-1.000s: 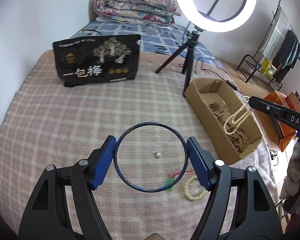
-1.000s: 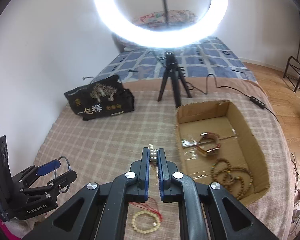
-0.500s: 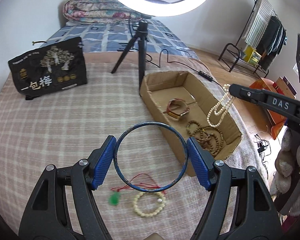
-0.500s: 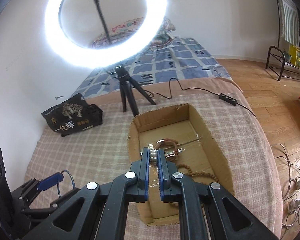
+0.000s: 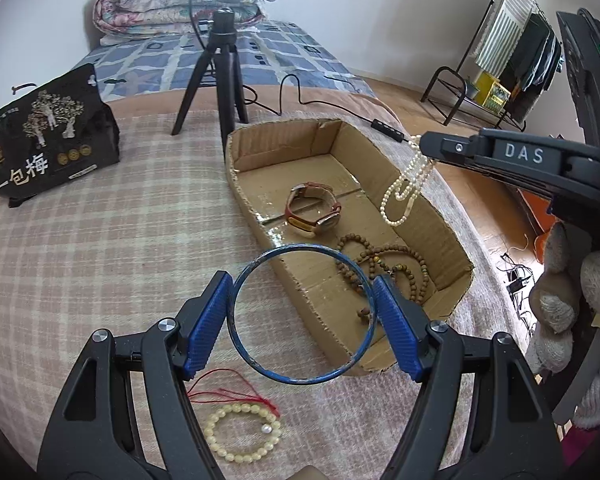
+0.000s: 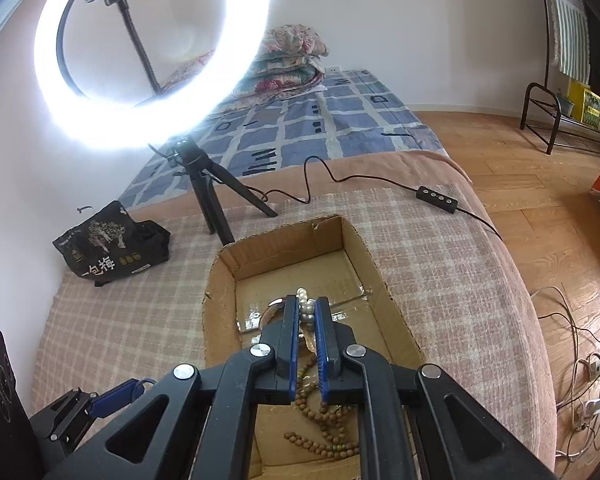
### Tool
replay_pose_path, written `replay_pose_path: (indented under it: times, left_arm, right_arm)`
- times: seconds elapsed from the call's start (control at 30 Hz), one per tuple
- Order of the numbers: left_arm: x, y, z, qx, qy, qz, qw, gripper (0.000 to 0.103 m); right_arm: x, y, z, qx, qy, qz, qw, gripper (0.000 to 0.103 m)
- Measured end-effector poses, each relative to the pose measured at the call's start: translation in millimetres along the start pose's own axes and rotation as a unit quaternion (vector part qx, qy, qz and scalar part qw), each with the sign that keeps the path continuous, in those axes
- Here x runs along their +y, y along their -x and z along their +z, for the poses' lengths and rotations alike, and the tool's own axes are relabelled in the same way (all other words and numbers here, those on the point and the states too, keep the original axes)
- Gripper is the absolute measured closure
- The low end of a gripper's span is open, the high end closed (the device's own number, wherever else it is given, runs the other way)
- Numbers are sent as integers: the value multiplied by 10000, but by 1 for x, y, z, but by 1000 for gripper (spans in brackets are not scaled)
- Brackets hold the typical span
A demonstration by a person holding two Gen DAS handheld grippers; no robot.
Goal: Organize jewelry
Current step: 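Open left gripper to drop the bangle while right gripper releases the pearls into the box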
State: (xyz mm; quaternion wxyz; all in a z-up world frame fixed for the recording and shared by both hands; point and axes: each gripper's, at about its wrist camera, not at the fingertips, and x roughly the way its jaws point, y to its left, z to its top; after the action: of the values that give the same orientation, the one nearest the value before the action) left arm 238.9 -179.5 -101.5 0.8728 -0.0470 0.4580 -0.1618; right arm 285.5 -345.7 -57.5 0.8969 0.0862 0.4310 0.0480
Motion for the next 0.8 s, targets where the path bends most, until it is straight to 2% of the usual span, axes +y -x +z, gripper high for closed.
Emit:
replay_pose_path:
  times: [0.37, 0.4, 0.43, 0.47, 0.5, 0.6, 0.67, 0.73, 0.8]
  left_arm:
    - [-16, -25, 4, 171, -60, -121, 9998, 29]
    - [-17, -26, 4, 174, -73, -123, 9997, 29]
    - [-17, -28, 4, 189, -79, -112, 9997, 29]
    - [-17, -30, 4, 229, -84, -93, 9997, 28]
    - [-16, -31, 4, 256, -71, -77, 9996, 28]
    - [-15, -32, 4, 275, -35, -111, 9996, 28]
    - [-16, -32, 5, 260, -79, -134, 9995, 28]
    - [-16, -31, 4, 261, -86, -111, 9996, 28]
    - [-16, -30, 4, 256, -83, -124, 9996, 28]
  right_arm:
    - [-14, -24, 1, 139, -60, 2, 9999, 95]
    - [-15, -25, 1, 140, -65, 2, 9999, 91]
    - [-15, -26, 1, 136, -70, -1, 9999, 83]
    - [-15, -26, 1, 136, -61, -5, 9999, 78]
    - [-15, -27, 1, 150, -43, -22, 9999, 78]
    - [-16, -28, 0, 157, -19, -119, 9998, 68]
    - [-16, -27, 0, 145, -32, -158, 9998, 55]
    - [-17, -24, 0, 113, -47, -180, 9998, 47]
    - [-17, -21, 0, 83, -48, -217, 9997, 45]
